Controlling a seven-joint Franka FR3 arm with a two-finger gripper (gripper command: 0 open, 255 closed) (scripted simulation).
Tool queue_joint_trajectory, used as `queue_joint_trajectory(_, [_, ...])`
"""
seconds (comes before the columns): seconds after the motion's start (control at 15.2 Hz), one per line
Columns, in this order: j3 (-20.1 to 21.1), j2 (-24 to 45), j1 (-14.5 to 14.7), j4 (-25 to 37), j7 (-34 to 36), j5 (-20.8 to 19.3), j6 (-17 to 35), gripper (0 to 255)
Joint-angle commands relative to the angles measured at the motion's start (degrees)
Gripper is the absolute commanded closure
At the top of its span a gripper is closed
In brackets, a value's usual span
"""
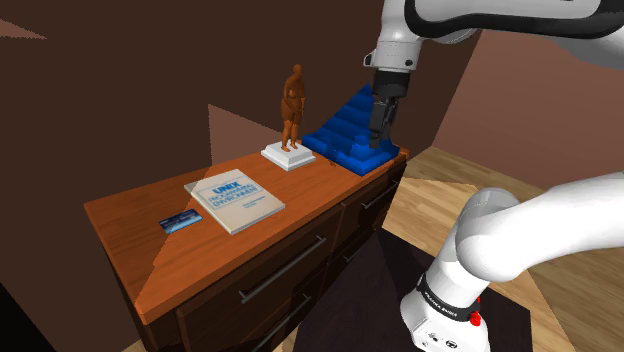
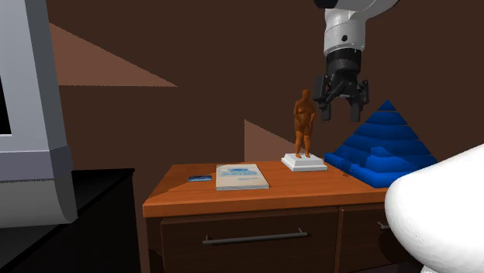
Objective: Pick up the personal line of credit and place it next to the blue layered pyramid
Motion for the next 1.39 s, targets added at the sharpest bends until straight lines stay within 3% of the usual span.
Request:
queue_joint_trajectory(0.0, [0.0,0.0,0.0,0.0,0.0,0.0,0.0,0])
queue_joint_trajectory(0.73, [-5.3,14.3,8.2,-4.1,-19.1,5.0,25.5,0])
queue_joint_trajectory(1.32, [-8.2,29.8,16.6,0.2,-38.2,15.5,40.7,0])
